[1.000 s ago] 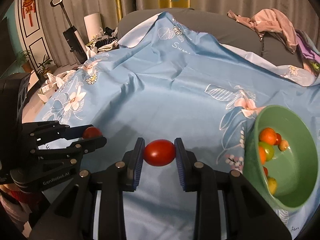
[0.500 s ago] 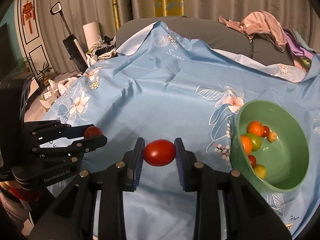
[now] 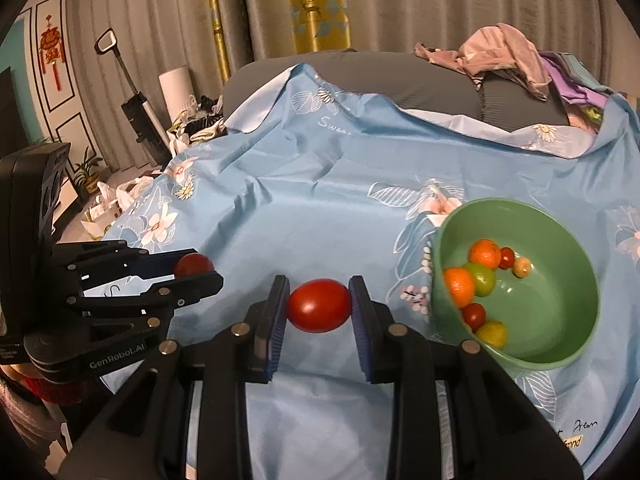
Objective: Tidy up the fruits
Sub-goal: 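Carry the cherry tomato toward the green bowl with the right gripper, then lower the tomato into the bowl and open the right gripper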
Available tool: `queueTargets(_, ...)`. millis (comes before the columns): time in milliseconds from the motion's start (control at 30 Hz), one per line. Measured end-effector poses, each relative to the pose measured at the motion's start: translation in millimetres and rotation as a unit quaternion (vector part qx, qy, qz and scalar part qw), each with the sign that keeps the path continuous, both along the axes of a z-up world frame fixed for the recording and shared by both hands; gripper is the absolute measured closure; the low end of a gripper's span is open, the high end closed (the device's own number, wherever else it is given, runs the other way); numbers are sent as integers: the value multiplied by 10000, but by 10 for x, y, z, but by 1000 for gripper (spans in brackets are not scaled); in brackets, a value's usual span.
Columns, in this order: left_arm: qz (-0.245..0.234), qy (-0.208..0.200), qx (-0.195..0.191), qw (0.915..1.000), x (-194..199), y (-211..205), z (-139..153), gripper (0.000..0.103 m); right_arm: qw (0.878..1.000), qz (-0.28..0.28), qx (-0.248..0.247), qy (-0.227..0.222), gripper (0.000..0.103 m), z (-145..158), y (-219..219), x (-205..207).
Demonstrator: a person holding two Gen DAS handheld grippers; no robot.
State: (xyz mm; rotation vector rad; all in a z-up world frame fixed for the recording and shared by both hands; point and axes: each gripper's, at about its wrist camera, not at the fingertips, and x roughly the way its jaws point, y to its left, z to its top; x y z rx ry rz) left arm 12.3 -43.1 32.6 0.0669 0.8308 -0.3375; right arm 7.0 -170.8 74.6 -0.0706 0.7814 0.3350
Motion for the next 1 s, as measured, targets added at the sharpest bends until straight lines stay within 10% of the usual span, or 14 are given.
queueTargets(1000,-1327,-85,152,9910,366,-1368,156,73,9905,-1283,432,-232,72,3,-1191,-16)
